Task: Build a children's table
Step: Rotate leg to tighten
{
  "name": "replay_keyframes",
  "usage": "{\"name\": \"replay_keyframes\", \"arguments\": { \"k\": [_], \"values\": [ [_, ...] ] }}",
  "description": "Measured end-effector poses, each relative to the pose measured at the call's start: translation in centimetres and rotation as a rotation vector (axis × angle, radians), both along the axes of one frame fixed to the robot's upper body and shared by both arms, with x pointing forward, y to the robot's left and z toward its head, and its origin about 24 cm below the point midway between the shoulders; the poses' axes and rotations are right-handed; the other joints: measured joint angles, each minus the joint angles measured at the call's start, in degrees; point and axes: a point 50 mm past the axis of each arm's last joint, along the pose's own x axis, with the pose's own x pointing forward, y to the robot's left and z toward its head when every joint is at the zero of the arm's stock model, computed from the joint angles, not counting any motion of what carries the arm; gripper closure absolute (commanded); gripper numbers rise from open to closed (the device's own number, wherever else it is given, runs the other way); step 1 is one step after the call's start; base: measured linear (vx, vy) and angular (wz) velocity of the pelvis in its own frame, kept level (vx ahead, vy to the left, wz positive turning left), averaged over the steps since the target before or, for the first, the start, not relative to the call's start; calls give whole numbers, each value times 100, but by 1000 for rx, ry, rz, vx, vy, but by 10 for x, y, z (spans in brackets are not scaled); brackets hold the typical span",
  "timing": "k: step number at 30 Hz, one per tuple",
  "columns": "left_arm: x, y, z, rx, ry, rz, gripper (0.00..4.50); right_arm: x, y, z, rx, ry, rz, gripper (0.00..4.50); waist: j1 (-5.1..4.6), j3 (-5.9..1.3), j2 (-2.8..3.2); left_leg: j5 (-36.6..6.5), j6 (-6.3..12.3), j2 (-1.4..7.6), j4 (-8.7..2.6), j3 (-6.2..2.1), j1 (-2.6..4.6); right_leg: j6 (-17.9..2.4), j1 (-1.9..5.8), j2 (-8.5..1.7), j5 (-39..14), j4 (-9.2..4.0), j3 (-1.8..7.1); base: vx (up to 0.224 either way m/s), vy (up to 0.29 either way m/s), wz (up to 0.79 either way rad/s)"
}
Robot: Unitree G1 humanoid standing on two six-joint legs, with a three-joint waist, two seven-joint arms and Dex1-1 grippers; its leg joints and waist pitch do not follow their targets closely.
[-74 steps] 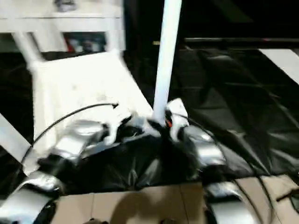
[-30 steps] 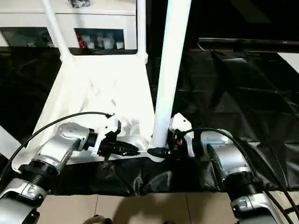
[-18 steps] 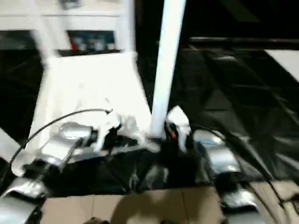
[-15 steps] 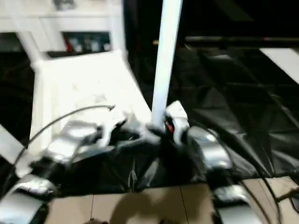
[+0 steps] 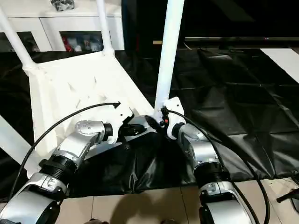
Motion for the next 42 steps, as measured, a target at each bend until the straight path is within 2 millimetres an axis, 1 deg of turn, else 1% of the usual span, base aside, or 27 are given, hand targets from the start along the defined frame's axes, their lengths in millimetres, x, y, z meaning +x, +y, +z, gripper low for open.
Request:
{"name": "replay_keyframes", "arguments": {
  "k": [2,6,7,9,10,11,13,15,18,20,22,23,26,31,34,36,38,40,42],
  "values": [
    [-4,8,1,-18,16,-59,450,-9,-5,1,-25,-24,124,37,40,1,-1,0,0,3,-5,0,-6,-13,-4,0,8,0,-5,0,0,0],
    [-10,16,2,-43,45,-138,450,-20,-14,4,-34,-23,272,37,94,2,0,-5,7,5,-5,3,-15,-3,-10,2,1,-2,-5,0,0,0],
    [-13,19,2,-47,55,-171,450,-25,-18,6,-40,-15,337,37,137,4,2,-5,8,6,-7,4,-16,0,-9,1,-2,-3,-7,0,0,0],
    [-16,22,2,-47,72,-214,450,-31,-21,7,-33,-1,408,37,215,4,2,-5,8,8,-5,4,-16,0,-9,1,-3,-3,-10,0,0,0],
    [-18,24,2,-46,81,-236,450,-34,-22,7,-23,13,441,64,251,5,2,-5,8,9,-4,5,-14,0,-6,1,-2,-1,-10,0,0,0],
    [-19,25,2,-45,86,-249,450,-35,-23,8,-20,24,461,64,264,6,2,-5,8,9,0,6,-14,0,-6,0,-2,1,-9,0,0,0],
    [-23,28,1,-45,99,-282,450,-39,-25,9,-25,44,510,77,279,6,1,-5,8,8,5,10,-14,-1,-2,-3,-2,2,-6,0,0,0],
    [-25,30,1,-41,109,-311,450,-42,-27,10,-26,64,548,100,292,9,-2,-5,7,8,7,12,-15,-4,0,-3,0,2,-1,0,0,0],
    [-29,33,1,-34,132,-360,450,-47,-27,11,-32,96,619,120,325,9,-3,-5,7,8,6,12,-14,-4,3,-3,0,3,-1,0,0,0],
    [-30,34,1,-31,139,-378,450,-50,-27,11,-27,105,643,141,345,9,-3,-4,7,8,5,12,-15,-4,3,-3,0,4,0,0,0,0],
    [-31,34,1,-31,143,-389,450,-51,-28,12,-28,112,647,162,357,9,-3,-4,7,8,6,12,-15,-4,3,-3,0,4,0,0,0,0],
    [-31,33,1,-31,144,-394,450,-52,-29,12,-29,114,650,162,368,9,-3,-4,7,8,6,12,-15,-3,3,-3,0,4,0,0,0,0],
    [-32,33,1,-32,150,-404,450,-53,-29,12,-24,124,656,185,379,9,-3,-4,7,8,5,12,-15,-2,2,-3,-1,4,0,0,0,0],
    [-32,33,2,-32,148,-404,450,-53,-29,12,-21,128,655,189,384,9,-3,-4,7,8,6,12,-15,0,2,-3,-2,4,0,0,0,0],
    [-30,33,1,-22,132,-373,450,-51,-27,9,-12,117,612,191,366,9,-4,-4,6,8,6,12,-13,-2,2,-3,-1,8,0,0,0,0],
    [-26,32,0,-15,107,-317,450,-46,-26,5,7,94,530,191,333,8,-6,-3,6,7,9,10,-6,2,3,-3,-3,19,1,0,0,0],
    [-18,27,-1,-20,74,-224,450,-35,-23,2,34,69,390,191,262,8,-7,-2,3,4,15,10,-2,24,2,-4,-16,30,5,0,0,0],
    [-10,18,-2,-17,49,-145,450,-24,-21,0,39,52,251,191,214,10,-9,-1,1,3,18,7,1,26,2,-3,-18,31,7,0,0,0],
    [-7,13,-3,-16,34,-91,450,-17,-18,-2,44,44,158,191,157,9,-9,-1,1,3,19,4,6,28,4,-3,-19,32,7,0,0,0]
  ]
}}
